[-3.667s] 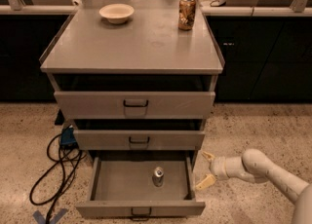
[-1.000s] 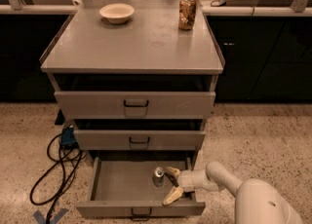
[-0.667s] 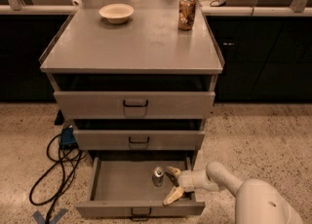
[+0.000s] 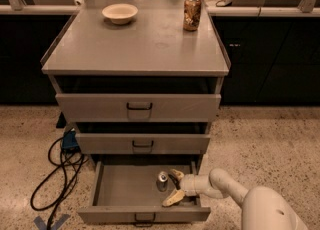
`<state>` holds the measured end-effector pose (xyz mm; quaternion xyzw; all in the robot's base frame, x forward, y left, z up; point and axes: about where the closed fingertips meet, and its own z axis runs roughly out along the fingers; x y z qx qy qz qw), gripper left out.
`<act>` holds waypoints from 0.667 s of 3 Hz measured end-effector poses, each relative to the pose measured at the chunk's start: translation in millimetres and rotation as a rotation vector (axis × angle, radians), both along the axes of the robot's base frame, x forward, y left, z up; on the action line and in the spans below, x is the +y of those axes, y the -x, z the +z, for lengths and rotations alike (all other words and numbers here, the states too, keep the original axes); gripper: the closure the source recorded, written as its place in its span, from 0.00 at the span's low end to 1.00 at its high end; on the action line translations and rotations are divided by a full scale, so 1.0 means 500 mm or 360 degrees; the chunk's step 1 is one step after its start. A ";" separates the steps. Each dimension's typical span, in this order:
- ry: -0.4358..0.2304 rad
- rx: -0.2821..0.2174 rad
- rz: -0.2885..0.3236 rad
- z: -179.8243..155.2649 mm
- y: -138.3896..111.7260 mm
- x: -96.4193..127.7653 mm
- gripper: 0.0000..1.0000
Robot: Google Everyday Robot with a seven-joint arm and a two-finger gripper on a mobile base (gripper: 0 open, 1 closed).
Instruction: Pick redbull can from bottom drawer and place on counter
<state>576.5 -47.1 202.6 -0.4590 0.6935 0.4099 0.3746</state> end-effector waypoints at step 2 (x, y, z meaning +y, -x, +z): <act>0.0012 0.0008 -0.0016 -0.028 -0.021 0.013 0.00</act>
Offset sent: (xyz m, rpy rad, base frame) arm 0.0303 0.0113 -0.0355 -0.0248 0.0083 -0.0346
